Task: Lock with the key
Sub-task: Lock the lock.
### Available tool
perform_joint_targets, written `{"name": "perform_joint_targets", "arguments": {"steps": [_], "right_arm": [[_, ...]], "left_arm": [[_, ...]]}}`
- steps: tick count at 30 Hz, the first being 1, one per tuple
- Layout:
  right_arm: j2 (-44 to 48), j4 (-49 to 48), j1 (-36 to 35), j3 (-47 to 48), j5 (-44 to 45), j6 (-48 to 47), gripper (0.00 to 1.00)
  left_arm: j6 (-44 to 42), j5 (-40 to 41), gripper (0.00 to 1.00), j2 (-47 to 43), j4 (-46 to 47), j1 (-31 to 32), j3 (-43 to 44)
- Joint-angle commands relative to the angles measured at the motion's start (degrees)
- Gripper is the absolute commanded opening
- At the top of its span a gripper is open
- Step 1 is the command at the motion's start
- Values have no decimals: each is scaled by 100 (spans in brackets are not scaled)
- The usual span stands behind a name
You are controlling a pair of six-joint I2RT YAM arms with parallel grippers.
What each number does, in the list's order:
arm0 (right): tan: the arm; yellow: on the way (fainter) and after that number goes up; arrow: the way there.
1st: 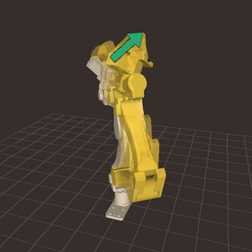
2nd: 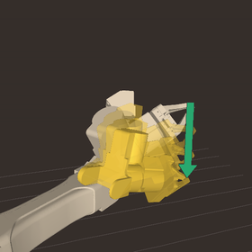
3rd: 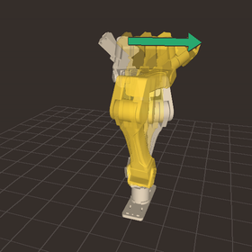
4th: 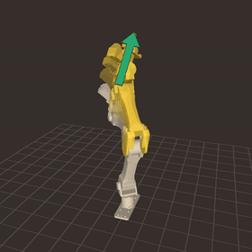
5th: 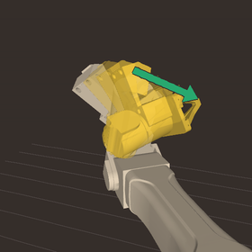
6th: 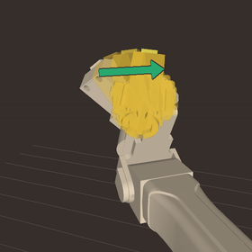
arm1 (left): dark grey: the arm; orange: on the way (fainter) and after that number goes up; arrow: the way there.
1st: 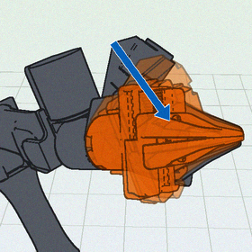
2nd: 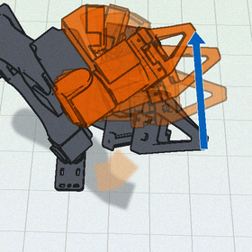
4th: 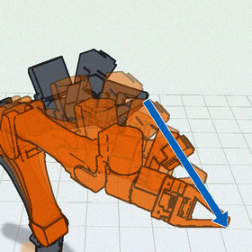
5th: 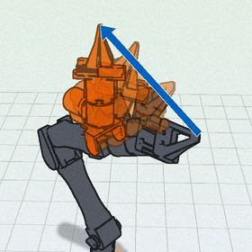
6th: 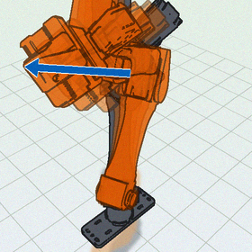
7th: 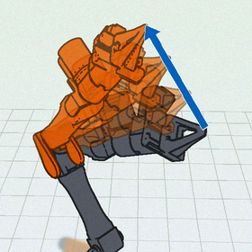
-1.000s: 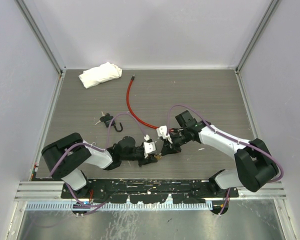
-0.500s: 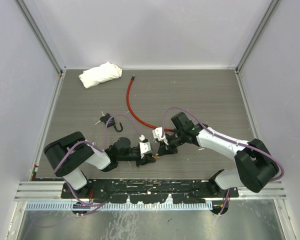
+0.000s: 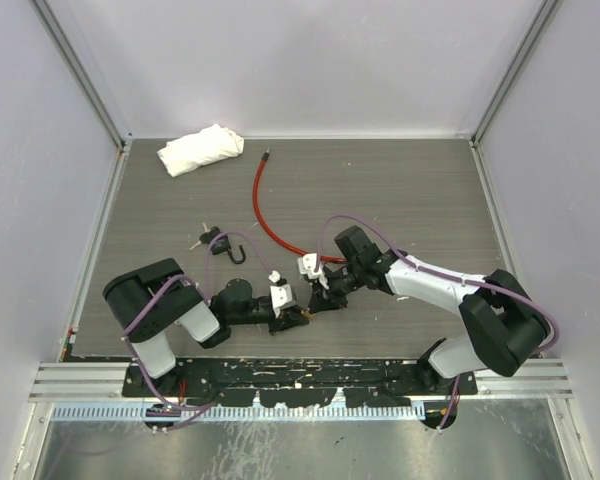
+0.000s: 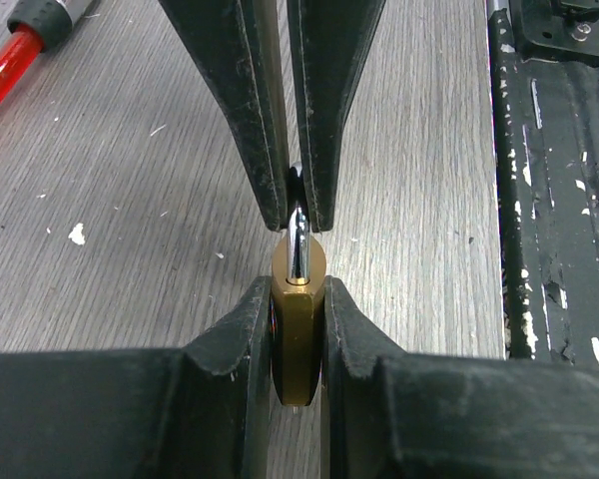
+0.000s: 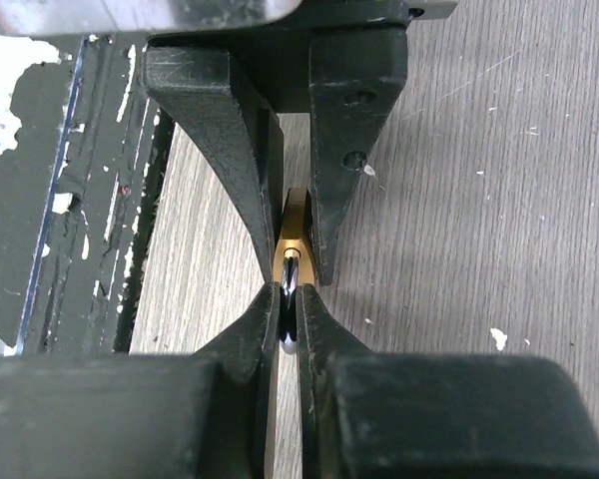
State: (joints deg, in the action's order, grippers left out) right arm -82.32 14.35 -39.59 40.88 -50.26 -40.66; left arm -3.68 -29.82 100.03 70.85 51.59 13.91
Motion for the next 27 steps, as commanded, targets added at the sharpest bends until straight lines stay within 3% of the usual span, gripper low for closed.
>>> {"name": "perform_joint_targets", "arguments": {"steps": [1,7,9,10,15,17,20,24,27], "right_arm": [[-560,-626,-629,-318,-344,199,1],[-311,-321,-244,-29,-284,96,1],[-115,-182,37,24,-334,10,1],[-30,-107,147,58,-335,-43,1],[360,50,567,104,-466,-120,1],[465,131,694,129,-526,-162,1],[534,421,912,253,-666,-248,1],[572,1034,1107,524,-838,-601,1],[603,1368,1221,669,-866,-767,1]], "left_arm": [[-122,451,0,352,-411,55,138],[216,757,0,122,-154,8,22],[503,752,6,-108,-324,1,87],[627,694,12,-225,-470,4,149],[1380,658,61,-737,-900,2,421],[1629,728,74,-971,-960,0,431],[1857,813,82,-1522,-1246,4,415],[2037,1145,87,-2366,-2086,2,385],[2181,1448,97,-3109,-2743,2,305]]}}
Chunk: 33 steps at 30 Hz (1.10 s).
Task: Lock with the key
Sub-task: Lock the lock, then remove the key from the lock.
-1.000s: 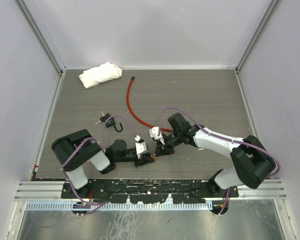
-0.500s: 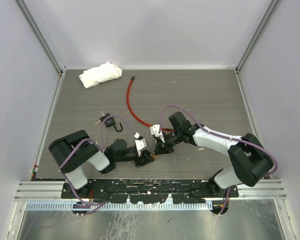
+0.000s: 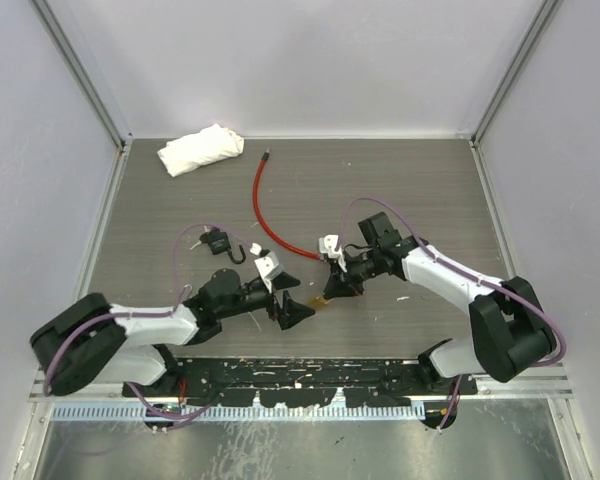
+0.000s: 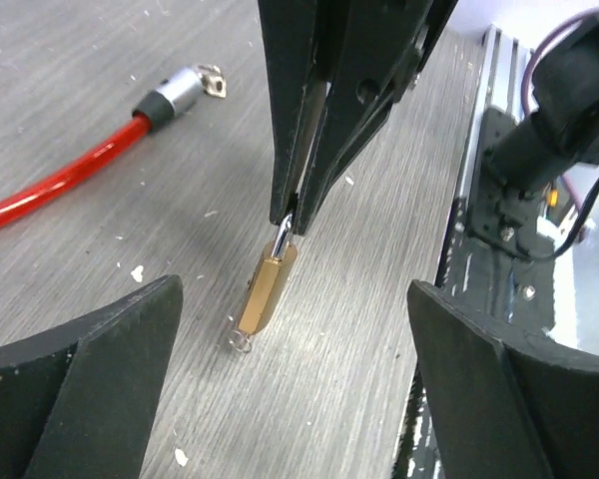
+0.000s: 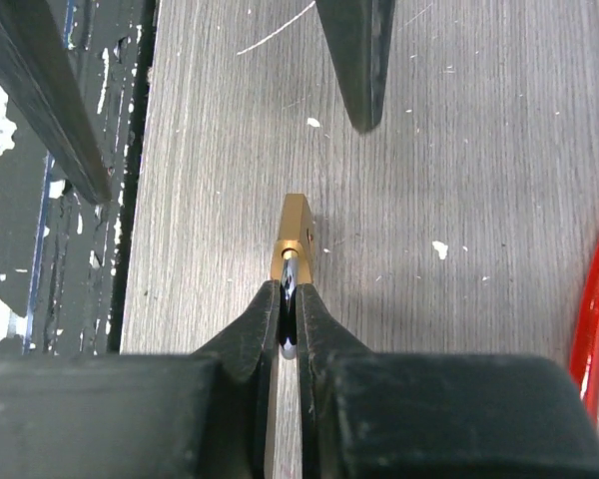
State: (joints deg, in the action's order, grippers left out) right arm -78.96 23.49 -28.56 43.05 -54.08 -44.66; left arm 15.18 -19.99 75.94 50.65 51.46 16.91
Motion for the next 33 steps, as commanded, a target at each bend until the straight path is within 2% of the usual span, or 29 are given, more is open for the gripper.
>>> {"name": "perform_joint_targets", "arguments": {"steps": [1,7,12,17,24,27,33], "right_arm": [[284,515,150,476,-486,-392,1],[439,681,331,566,-467,-378,1],[468,823,447,651,-585,-306,1],[494,882,503,670,-661,-300,1],[460,912,526,686,-769,-285,1],[474,921,526,677,-795,-291,1],[474,921,535,659,-818,-295,1]], "left_arm": [[369,589,99,-921,-821,18,-70],[731,951,98,-1983,-949,5,-637],[698,923,98,-2126,-1233,9,-677],[636,830,99,-1670,-881,23,-661],[255,742,88,-472,-303,189,-315],[103,524,79,216,-164,232,-56],[-48,758,76,1076,418,459,196]]}}
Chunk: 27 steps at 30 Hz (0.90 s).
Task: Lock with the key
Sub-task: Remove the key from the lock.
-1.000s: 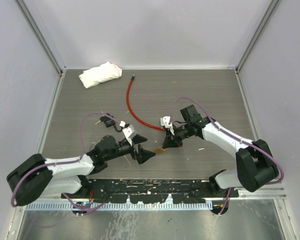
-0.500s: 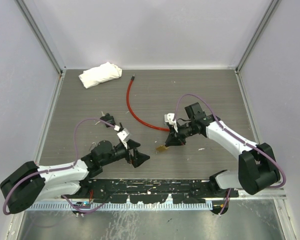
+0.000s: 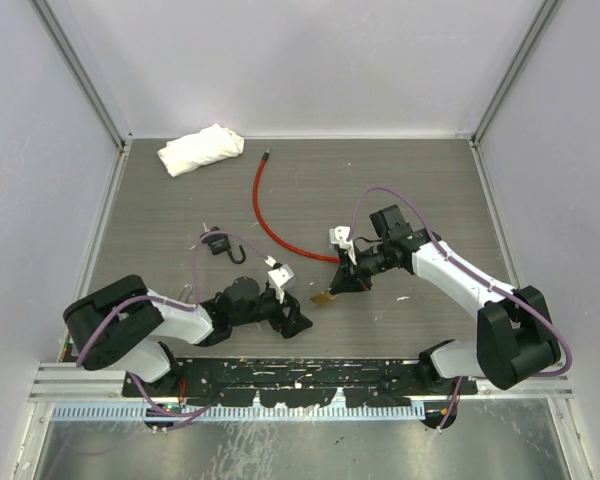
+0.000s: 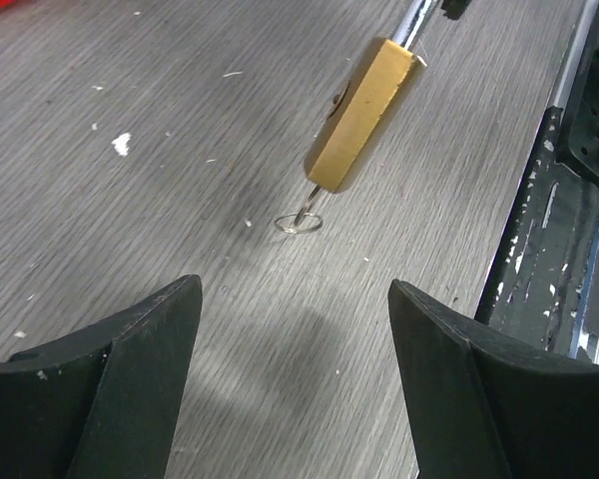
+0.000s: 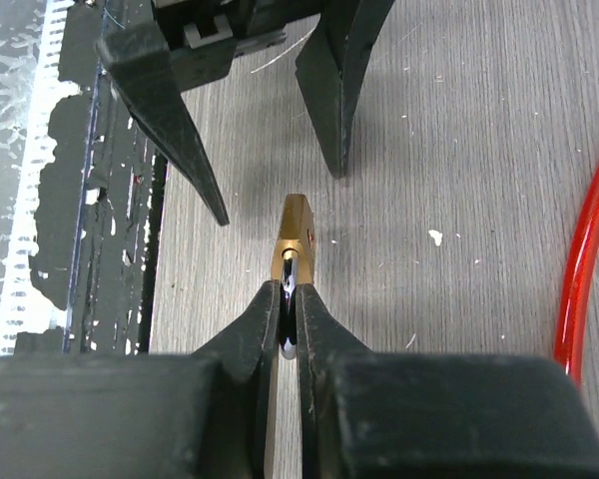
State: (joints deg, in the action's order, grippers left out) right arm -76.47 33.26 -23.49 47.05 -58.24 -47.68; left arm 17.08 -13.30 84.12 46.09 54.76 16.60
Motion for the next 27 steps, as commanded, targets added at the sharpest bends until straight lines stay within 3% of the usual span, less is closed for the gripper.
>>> {"name": "perform_joint_targets", "arguments": {"steps": [1,7,16,24,27], "right_arm": [[224,-56,23,262,-413,1,1],[202,-45,23,260,-433,-5,1],[192,-21,26,257,-451,-29,1],[183,34,26,272,-478,-80,1],[184,32,28,261,-478,-75,1]], "left_arm": [[-252,128,76,368,938,145,261],[-296,162,59,807,1129,151,456],[-559,284,51,923,1259,151,514],[-611,-135,32,969,1291,117,617],[-540,-251,30,991,1418,92,583]]}}
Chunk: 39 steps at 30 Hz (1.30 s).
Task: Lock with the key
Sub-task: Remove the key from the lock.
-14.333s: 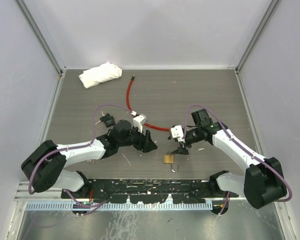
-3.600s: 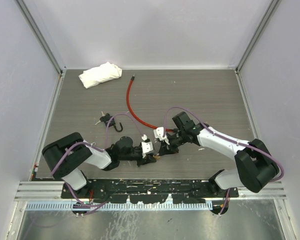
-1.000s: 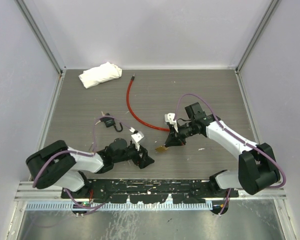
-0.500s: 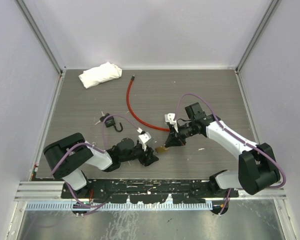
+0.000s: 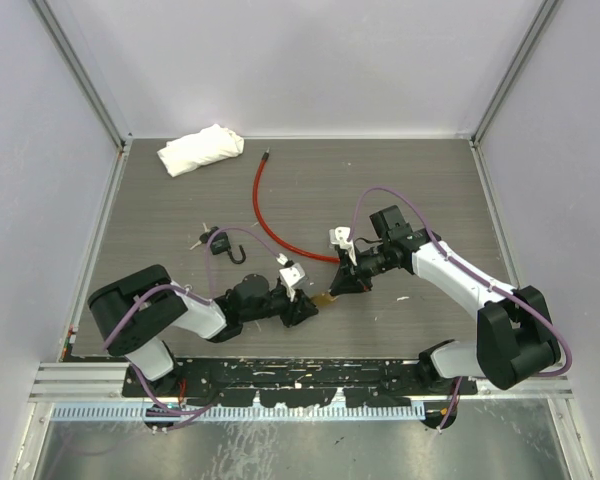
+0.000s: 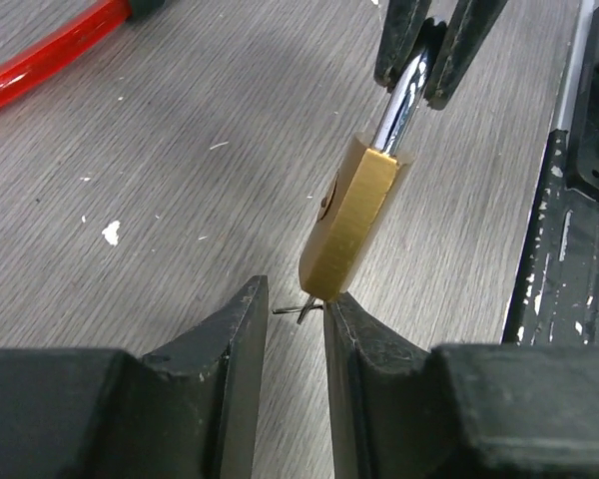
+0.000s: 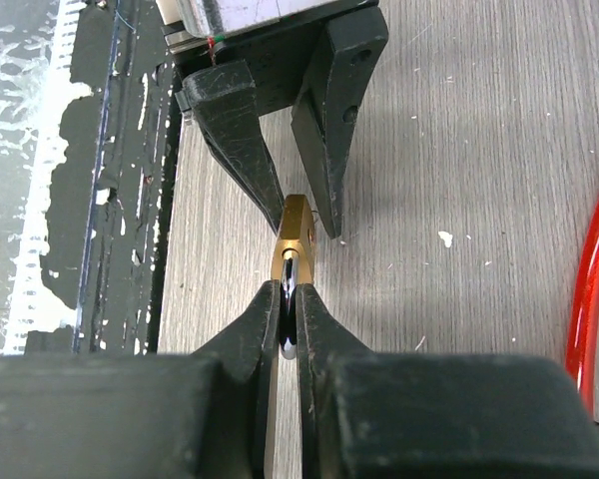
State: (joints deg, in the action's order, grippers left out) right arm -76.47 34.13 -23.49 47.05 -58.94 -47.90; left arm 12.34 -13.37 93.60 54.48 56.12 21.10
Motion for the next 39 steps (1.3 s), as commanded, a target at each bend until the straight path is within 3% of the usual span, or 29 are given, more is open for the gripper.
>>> {"name": "perform_joint_targets", "arguments": {"steps": [1,6,9,11,16,21,30,39], "right_arm": [[177,-51,24,264,-408,-61,1],[157,-21,28,283,-398,-89,1],[170,-20,28,287,-373,-90,1],[184,-20,33,287,-342,-95,1],[292,-20,98,272,-276,-120,1],[400,-20,187,258,-334,-130,1],[404,-19,241,263,-337,-107,1],[376,-47,313,306,-249,-24,1]], "left_arm": [[-51,-318,30,44,612,-54,139],[55,-597,28,74,618,-154,148],[77,-684,6,103,638,-217,130],[79,-722,0,90,703,-264,50],[-78,-781,0,-56,587,-429,-198],[-337,-767,0,-220,-147,-492,-213],[-420,-633,0,-440,-240,-560,-356],[9,-448,0,-944,-616,-574,-329]]}}
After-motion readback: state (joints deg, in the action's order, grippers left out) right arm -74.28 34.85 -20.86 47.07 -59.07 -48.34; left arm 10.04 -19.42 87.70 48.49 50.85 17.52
